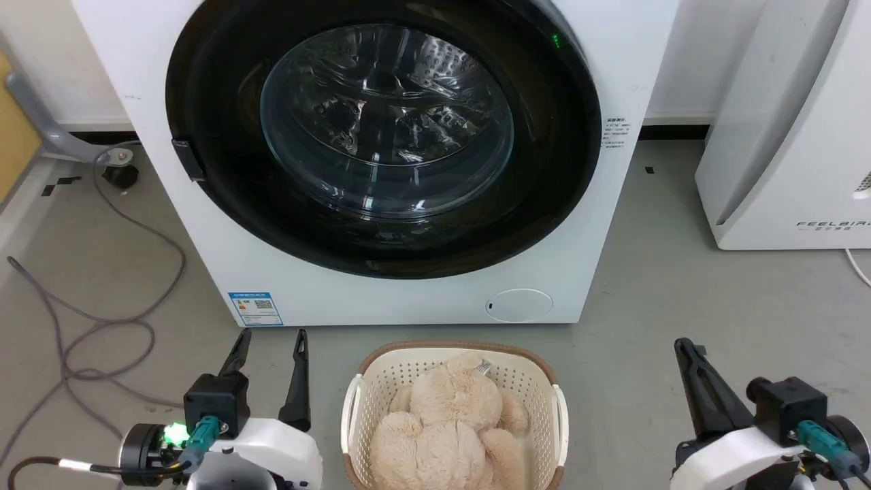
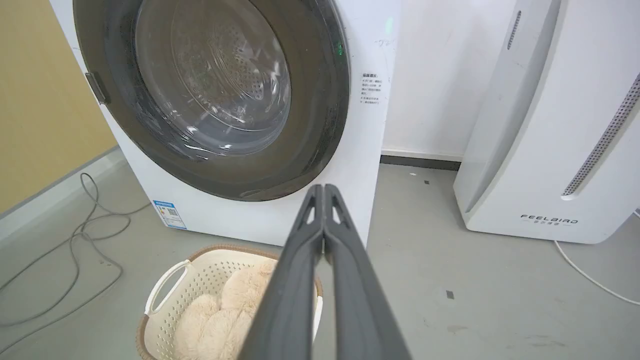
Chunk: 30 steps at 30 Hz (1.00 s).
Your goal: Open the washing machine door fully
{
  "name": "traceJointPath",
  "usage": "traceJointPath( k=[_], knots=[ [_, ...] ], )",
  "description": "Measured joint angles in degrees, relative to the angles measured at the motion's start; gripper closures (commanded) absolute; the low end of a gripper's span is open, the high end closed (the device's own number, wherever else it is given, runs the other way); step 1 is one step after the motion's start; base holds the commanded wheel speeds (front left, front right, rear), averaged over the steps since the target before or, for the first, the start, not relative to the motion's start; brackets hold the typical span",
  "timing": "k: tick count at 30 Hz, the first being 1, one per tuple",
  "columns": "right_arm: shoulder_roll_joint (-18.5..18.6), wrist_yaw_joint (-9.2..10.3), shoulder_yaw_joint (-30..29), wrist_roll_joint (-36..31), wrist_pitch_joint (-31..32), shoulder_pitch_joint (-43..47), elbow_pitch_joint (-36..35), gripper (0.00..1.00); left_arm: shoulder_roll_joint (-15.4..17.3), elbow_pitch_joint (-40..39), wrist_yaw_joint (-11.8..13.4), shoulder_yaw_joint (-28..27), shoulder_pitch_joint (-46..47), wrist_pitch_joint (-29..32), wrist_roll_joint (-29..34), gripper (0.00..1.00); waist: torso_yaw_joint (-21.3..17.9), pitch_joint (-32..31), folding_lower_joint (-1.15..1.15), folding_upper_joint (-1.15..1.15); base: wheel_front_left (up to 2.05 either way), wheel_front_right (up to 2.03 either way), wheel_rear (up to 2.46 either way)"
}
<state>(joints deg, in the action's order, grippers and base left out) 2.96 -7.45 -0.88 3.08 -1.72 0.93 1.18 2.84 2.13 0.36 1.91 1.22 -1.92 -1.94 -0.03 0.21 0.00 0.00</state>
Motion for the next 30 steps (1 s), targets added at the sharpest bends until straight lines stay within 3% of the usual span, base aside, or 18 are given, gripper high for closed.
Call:
traceJointPath(
  k=[13,30],
  knots=[
    [0.0,0.0,-0.4,11.1,-1.7,0.0,0.4,1.0,0.0,1.2,0.0,1.2,0.3,-1.5,-1.4,0.0,0.0,0.2,0.0,0.0,0.0,0.0,0.0],
    [0.0,0.01,-3.6,34.8,-3.9,-2.3,1.3,1.0,0.0,2.2,0.5,2.9,1.3,-3.6,-3.3,0.0,0.0,0.3,0.0,0.0,0.0,0.0,0.0]
  ],
)
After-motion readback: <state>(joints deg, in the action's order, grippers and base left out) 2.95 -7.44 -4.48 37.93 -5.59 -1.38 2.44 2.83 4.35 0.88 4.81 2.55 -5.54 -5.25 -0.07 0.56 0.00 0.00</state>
